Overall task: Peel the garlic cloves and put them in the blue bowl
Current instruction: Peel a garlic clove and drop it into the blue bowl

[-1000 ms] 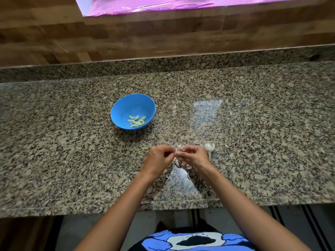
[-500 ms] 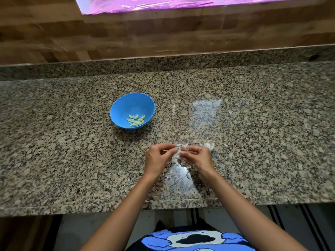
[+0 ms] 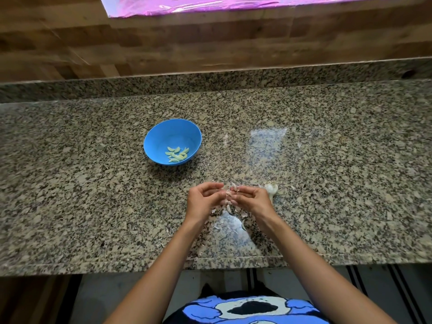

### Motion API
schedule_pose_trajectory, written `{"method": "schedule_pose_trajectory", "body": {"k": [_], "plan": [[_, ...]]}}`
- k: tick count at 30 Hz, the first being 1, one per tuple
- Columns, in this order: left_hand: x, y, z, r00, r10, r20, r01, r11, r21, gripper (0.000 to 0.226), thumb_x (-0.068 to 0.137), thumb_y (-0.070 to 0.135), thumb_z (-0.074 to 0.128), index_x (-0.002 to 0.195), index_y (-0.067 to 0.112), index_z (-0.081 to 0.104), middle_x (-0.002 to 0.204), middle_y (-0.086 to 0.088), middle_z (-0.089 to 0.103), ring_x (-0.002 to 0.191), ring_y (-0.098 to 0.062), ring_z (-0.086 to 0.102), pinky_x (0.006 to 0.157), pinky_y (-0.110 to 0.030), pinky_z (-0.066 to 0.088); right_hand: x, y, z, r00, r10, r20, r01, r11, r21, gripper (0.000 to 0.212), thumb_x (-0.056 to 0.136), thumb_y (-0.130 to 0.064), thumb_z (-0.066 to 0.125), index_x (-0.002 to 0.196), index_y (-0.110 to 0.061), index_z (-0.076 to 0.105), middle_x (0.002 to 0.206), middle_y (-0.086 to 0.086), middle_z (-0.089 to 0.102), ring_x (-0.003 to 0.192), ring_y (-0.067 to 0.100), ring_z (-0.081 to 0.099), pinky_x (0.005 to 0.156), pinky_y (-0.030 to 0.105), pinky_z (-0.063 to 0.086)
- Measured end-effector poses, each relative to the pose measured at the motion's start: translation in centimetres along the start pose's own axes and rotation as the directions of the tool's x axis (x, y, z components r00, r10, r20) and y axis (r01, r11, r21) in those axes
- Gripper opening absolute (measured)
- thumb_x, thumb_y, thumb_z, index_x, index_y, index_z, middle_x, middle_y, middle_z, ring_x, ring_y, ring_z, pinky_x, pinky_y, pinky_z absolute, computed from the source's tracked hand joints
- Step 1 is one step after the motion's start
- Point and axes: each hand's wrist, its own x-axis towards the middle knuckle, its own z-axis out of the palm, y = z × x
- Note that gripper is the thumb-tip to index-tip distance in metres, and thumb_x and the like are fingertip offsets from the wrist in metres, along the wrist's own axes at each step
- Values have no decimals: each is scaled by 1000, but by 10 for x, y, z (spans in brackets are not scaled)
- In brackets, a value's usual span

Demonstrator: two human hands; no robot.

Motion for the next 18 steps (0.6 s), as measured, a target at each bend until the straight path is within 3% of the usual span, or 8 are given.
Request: {"method": "schedule_pose_trajectory", "body": {"k": [4, 7, 10, 14, 16, 18], "plan": [[2, -2, -9, 991, -133, -33, 122, 966, -227, 24, 78, -7, 66, 101, -2, 66, 92, -18, 71, 76, -24, 68, 65, -24, 58, 1, 0, 1, 1000, 11, 8, -11, 1000, 14, 21, 87, 5, 54, 97, -11, 64, 95, 9, 71, 88, 22, 68, 76, 28, 57], [0, -4, -7, 992, -116, -42, 108, 981, -164, 23, 78, -5, 67, 100, -1, 66, 90, -16, 72, 76, -22, 69, 65, -22, 57, 0, 2, 6, 998, 1, 61, 7, 990, -141, 16, 89, -19, 59, 101, -13, 66, 99, 12, 69, 83, 23, 67, 69, 30, 58], [-2, -4, -2, 996, -74, -49, 70, 995, -73, 21, 76, -3, 70, 96, 0, 66, 87, -14, 72, 74, -17, 69, 64, -19, 54, 0, 4, 11, 998, -45, 37, 52, 976, -211, 13, 83, -13, 66, 93, -5, 66, 89, 17, 69, 72, 24, 66, 59, 26, 57], [-1, -7, -4, 996, -65, -64, 61, 996, -66, 15, 80, -6, 65, 94, -1, 64, 88, -16, 71, 74, -19, 68, 68, -23, 56, 0, 2, 13, 999, -30, 21, 32, 995, -96, 7, 82, 2, 62, 88, 0, 65, 78, 16, 68, 61, 17, 66, 58, 22, 56], [-2, -6, -5, 994, -55, -90, 46, 994, -96, 17, 81, -5, 65, 95, 3, 63, 90, -14, 70, 77, -20, 68, 70, -25, 56, 0, 1, 14, 997, 65, 30, -65, 998, -7, 8, 85, -2, 60, 90, -1, 65, 84, 16, 69, 67, 20, 67, 61, 25, 58], [-3, -5, -5, 993, 28, -117, -30, 999, -17, 20, 79, 0, 69, 96, 8, 62, 89, -7, 71, 81, -17, 69, 72, -24, 56, 0, 0, 15, 987, 152, 60, -153, 988, 18, 15, 88, -14, 59, 92, -2, 66, 86, 14, 70, 72, 23, 67, 62, 26, 57]]}}
